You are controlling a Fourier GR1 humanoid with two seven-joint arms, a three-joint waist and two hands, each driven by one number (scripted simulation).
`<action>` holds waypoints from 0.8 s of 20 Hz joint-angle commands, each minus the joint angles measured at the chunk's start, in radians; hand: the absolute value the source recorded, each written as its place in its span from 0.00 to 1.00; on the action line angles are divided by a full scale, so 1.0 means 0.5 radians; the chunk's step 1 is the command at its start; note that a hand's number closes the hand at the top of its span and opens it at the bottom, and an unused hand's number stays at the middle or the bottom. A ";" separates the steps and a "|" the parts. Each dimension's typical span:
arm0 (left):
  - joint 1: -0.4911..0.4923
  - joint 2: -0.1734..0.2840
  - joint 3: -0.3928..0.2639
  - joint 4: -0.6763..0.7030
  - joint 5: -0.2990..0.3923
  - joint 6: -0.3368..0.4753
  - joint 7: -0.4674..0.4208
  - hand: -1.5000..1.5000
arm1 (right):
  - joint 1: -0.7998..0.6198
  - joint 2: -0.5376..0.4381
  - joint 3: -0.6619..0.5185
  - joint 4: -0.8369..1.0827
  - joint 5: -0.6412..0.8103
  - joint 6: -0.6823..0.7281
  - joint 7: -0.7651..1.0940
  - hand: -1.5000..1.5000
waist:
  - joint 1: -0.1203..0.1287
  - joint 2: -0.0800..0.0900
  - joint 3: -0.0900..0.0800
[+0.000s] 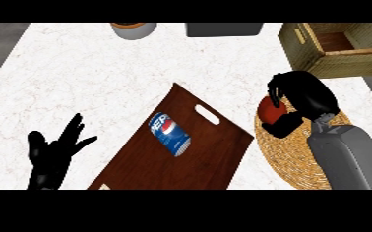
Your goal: Pick the bell pepper from the placemat and place it in the basket
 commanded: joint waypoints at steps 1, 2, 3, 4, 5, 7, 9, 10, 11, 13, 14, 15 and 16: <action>0.082 -0.015 -0.034 0.051 -0.018 0.022 0.089 0.50 | 0.022 0.403 -0.327 -0.210 -0.386 -0.153 0.170 1.00 | -0.049 0.009 -0.016; 0.133 0.000 -0.025 0.066 0.015 -0.022 0.087 0.50 | -0.022 0.502 -0.398 -0.262 -0.477 -0.202 0.207 1.00 | -0.034 0.008 -0.018; 0.102 -0.010 -0.036 0.084 0.005 -0.023 0.078 0.50 | -0.075 0.554 -0.436 -0.371 -0.533 -0.205 0.273 1.00 | -0.057 0.006 -0.022; 0.141 -0.003 -0.038 0.056 -0.006 -0.012 0.082 0.50 | -0.118 0.554 -0.516 -0.455 -0.587 -0.244 0.285 1.00 | -0.038 0.006 -0.021; 0.155 0.005 -0.030 0.048 -0.003 -0.020 0.067 0.50 | -0.229 0.568 -0.578 -0.538 -0.629 -0.237 0.376 1.00 | -0.022 0.005 -0.024; 0.137 -0.028 -0.059 0.055 -0.003 -0.026 0.069 0.50 | -0.361 0.471 -0.710 -0.674 -0.669 -0.167 0.555 1.00 | -0.015 0.017 -0.026; 0.123 -0.059 -0.094 0.039 -0.038 0.017 0.106 0.50 | -0.556 0.462 -0.830 -0.710 -0.722 -0.172 0.753 1.00 | 0.009 0.024 -0.026; 0.081 0.016 -0.032 0.027 0.010 -0.046 0.131 0.50 | -0.637 0.446 -0.866 -0.757 -0.768 -0.118 0.890 1.00 | 0.013 0.024 -0.026; 0.107 0.022 -0.024 0.050 0.027 -0.086 0.082 0.50 | -0.706 0.399 -0.905 -0.816 -0.788 -0.060 1.035 1.00 | 0.009 0.021 -0.028; 0.093 -0.008 -0.048 0.044 -0.006 -0.051 0.085 0.50 | -0.926 0.197 -1.033 -0.751 -0.825 0.033 1.171 1.00 | 0.024 0.027 -0.028; 0.140 -0.027 -0.075 -0.015 -0.032 -0.015 0.115 0.50 | -0.887 0.168 -1.043 -0.771 -0.840 0.071 1.225 1.00 | 0.034 0.028 -0.025; 0.058 -0.050 -0.094 0.039 -0.048 0.002 0.148 0.50 | -1.025 0.080 -1.157 -0.658 -0.895 0.072 1.239 1.00 | 0.026 0.034 -0.026; 0.106 -0.045 -0.076 0.038 -0.053 -0.006 0.078 0.50 | -1.120 0.065 -1.141 -0.664 -0.861 0.059 1.368 1.00 | 0.040 0.032 -0.027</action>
